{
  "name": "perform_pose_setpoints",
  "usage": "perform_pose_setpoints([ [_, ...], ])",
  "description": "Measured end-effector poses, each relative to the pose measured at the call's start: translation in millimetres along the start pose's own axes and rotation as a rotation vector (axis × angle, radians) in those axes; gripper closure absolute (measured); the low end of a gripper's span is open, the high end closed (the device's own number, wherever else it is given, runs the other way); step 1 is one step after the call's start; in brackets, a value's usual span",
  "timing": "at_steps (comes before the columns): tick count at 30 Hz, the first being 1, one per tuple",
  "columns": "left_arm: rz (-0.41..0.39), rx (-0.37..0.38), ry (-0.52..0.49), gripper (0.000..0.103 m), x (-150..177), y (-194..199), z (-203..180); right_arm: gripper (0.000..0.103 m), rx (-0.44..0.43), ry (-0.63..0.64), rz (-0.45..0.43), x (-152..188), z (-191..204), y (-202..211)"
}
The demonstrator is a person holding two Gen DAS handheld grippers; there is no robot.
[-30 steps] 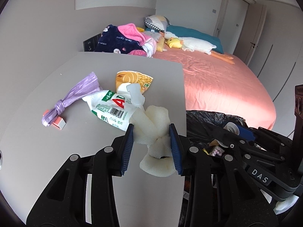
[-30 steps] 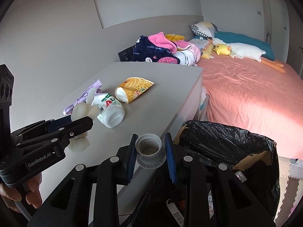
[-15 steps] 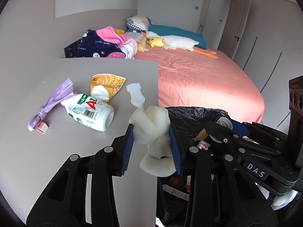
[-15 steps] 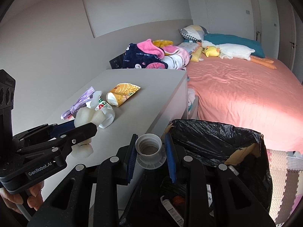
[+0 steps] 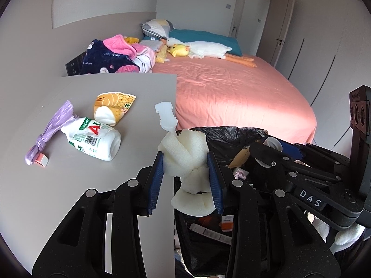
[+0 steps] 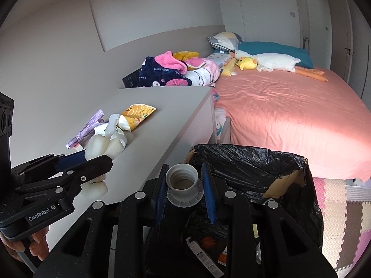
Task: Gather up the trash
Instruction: 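Carry the foam and grey cup over the trash bag with both grippers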
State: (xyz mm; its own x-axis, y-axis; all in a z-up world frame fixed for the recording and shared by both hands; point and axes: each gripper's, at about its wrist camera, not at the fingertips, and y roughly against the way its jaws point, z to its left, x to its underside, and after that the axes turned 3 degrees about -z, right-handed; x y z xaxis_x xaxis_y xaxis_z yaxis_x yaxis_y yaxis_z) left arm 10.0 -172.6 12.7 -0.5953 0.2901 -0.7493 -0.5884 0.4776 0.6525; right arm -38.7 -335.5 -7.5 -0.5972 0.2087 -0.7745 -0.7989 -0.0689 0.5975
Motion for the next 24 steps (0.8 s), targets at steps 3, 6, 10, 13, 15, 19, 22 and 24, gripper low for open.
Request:
perform_pose_setpoints([
  [3,0.001,0.013,-0.004,0.067,0.2,-0.1,-2.5,0.073,0.005,0.001,-0.007,-1.4,-1.2,3.5],
  [6,0.003,0.022,-0.013,0.066,0.6,-0.7,-7.9,0.073,0.013,0.006,-0.016,-1.8,-1.5,7.0],
  [10,0.004,0.033,-0.029,0.066,-0.1,-1.7,-15.4,0.073,0.02,0.005,-0.025,-2.9,-4.1,10.5],
  [13,0.005,0.038,-0.034,0.066,-1.0,-2.9,-19.0,0.073,0.027,0.002,-0.029,-3.2,-7.9,12.8],
  [15,0.007,0.041,-0.039,0.066,-1.1,-4.4,-21.1,0.073,0.033,-0.001,-0.032,-3.4,-10.1,14.4],
  [19,0.014,0.046,-0.045,0.066,-0.8,-7.0,-25.1,0.073,0.043,-0.012,-0.038,-4.8,-17.1,16.8],
  [22,0.02,0.049,-0.049,0.066,-1.1,-9.9,-26.8,0.073,0.051,-0.021,-0.038,-5.7,-22.0,17.2],
  [24,0.022,0.052,-0.048,0.066,-1.7,-11.8,-28.1,0.073,0.056,-0.026,-0.038,-6.0,-24.9,17.5],
])
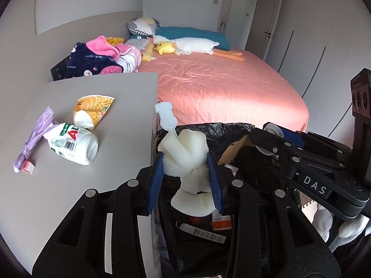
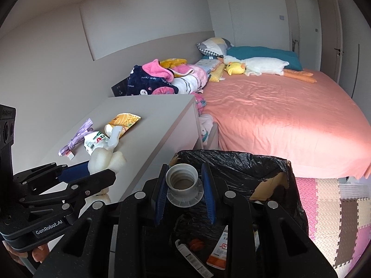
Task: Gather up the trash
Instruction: 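Carry the foam and grey cup over the trash bag with both grippers, then open both grippers to drop the foam and cup into the bag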
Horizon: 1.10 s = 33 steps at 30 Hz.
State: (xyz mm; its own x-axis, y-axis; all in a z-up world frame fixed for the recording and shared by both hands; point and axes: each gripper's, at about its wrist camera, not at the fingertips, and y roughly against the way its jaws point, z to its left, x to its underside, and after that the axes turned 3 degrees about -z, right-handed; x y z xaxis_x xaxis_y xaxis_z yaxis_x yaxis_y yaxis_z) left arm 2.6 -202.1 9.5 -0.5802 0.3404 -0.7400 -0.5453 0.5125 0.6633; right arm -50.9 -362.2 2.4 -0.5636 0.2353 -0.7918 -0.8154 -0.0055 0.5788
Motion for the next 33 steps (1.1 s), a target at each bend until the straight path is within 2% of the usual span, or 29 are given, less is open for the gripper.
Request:
perform_pose_setpoints([
  [33,0.061,0.086,-0.081,0.066,-13.9,-42.0,-40.8,0.073,0.117,-0.097,-0.01,-0.5,-62.2,4.1],
])
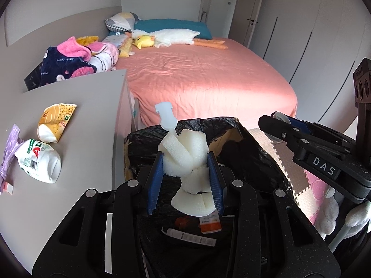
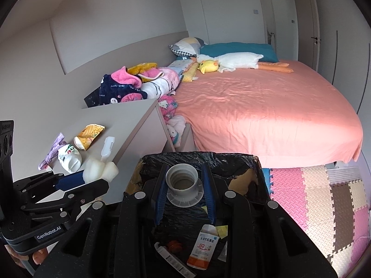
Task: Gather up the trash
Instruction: 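Open both grippers to drop the foam and cup into the bag, then move both grippers back to the desk toward the purple bag and AD bottle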
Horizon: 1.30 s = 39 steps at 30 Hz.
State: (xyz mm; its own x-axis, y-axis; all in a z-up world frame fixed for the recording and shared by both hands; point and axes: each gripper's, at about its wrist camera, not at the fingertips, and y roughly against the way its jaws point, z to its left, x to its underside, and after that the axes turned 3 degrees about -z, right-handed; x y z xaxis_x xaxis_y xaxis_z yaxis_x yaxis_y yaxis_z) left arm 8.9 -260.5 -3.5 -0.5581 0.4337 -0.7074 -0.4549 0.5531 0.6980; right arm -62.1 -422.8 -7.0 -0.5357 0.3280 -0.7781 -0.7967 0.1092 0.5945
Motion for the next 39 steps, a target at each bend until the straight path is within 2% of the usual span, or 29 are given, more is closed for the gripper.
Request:
perform_pose_setpoints([
  [9,0.018,0.036,-0.026,0.066,-4.6,-9.3,-8.2,0.073,0.034,-0.029,0.007,0.0,-15.4,-4.2],
  [11,0.029,0.054,-0.036,0.063,-4.4,-10.8,-10.2,0.073,0.04,-0.033,0.009,-0.3,-17.5,-4.7],
  [12,0.043,0.067,-0.05,0.058,-3.9,-12.0,-11.6,0.072,0.045,-0.033,0.009,-0.5,-17.7,-4.9],
  [14,0.034,0.047,-0.061,0.014,-3.7,-10.6,-11.8,0.054,0.07,-0.042,-0.008,-1.4,-19.9,-2.7],
  [15,0.017,0.017,-0.06,0.009,-3.8,-8.7,-11.3,0.04,0.073,-0.053,-0.025,-1.5,-21.1,-0.6],
  [16,0.008,-0.004,-0.061,0.008,-4.4,-7.2,-10.4,0.035,0.077,-0.068,-0.043,-1.8,-23.2,2.0],
  [19,0.003,-0.035,-0.039,0.007,-5.6,-5.5,-3.3,0.034,0.09,-0.082,-0.054,-3.3,-26.6,4.3],
  [23,0.029,-0.044,-0.016,0.007,-5.2,-8.0,4.2,0.033,0.082,-0.092,-0.049,-3.3,-28.8,3.6],
  [39,0.023,-0.093,-0.008,0.007,4.3,3.2,25.5,0.033,0.036,-0.04,-0.018,-0.2,1.3,-9.6],
])
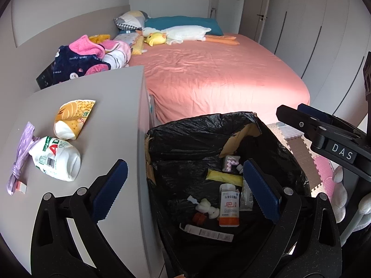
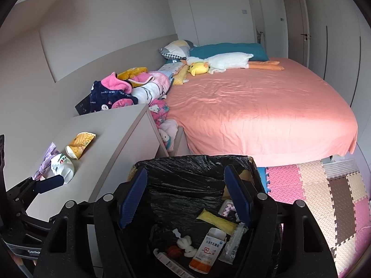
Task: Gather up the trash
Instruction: 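Move both grippers back to the desk toward the purple bag and AD bottle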
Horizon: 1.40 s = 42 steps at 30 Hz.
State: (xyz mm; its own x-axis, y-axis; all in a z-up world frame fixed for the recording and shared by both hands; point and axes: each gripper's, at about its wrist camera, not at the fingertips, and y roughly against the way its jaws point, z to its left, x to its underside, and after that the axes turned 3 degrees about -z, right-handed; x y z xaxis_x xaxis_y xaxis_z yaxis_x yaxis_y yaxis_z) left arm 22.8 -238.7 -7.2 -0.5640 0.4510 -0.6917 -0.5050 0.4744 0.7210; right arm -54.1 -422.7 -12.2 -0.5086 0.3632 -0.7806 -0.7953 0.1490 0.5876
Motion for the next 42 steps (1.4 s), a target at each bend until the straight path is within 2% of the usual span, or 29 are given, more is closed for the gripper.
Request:
perform_pose_setpoints([
  [10,0.008,-0.076,0.057,0.007,14.7,10.3,40.6,0.033,-0.063,0.067,0.037,6.2,44.9,-19.8],
  [32,0.002,-0.259,0.22,0.007,40.2,33.0,164.9,0.03,-0.214,0.217,0.129,12.9,148.6,-73.1],
  [42,0.017,-0.327,0.216,0.007,46.9,32.2,198.6,0.024,-0.298,0.284,0.156,16.0,187.0,-89.7],
])
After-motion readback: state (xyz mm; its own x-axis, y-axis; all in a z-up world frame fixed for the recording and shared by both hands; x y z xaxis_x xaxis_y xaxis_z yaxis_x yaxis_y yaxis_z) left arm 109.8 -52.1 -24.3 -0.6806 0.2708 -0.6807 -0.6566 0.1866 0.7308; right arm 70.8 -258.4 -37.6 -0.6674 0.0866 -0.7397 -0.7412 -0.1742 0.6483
